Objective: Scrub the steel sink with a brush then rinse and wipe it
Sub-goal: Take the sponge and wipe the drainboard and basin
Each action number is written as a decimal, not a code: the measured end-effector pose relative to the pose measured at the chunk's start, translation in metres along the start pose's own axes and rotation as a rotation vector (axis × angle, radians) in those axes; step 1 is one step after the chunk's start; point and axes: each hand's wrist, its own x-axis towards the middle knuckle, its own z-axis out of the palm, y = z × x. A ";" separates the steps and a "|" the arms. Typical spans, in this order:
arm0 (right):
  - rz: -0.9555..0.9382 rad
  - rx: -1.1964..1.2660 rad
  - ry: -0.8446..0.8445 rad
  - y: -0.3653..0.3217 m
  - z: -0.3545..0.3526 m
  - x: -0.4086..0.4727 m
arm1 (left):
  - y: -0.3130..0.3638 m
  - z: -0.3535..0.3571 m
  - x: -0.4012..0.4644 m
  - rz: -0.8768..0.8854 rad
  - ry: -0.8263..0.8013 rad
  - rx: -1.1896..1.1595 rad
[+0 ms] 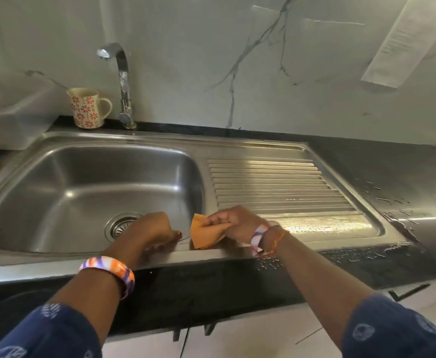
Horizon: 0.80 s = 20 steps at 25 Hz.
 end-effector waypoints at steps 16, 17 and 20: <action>0.735 -0.279 0.438 0.125 -0.163 -0.146 | 0.042 0.030 -0.003 -0.083 0.265 0.222; 0.735 -0.416 0.363 0.128 -0.160 -0.147 | 0.048 0.033 -0.002 -0.074 0.297 0.206; 0.637 -0.714 0.250 0.133 -0.139 -0.160 | 0.055 0.042 -0.004 -0.055 0.330 0.155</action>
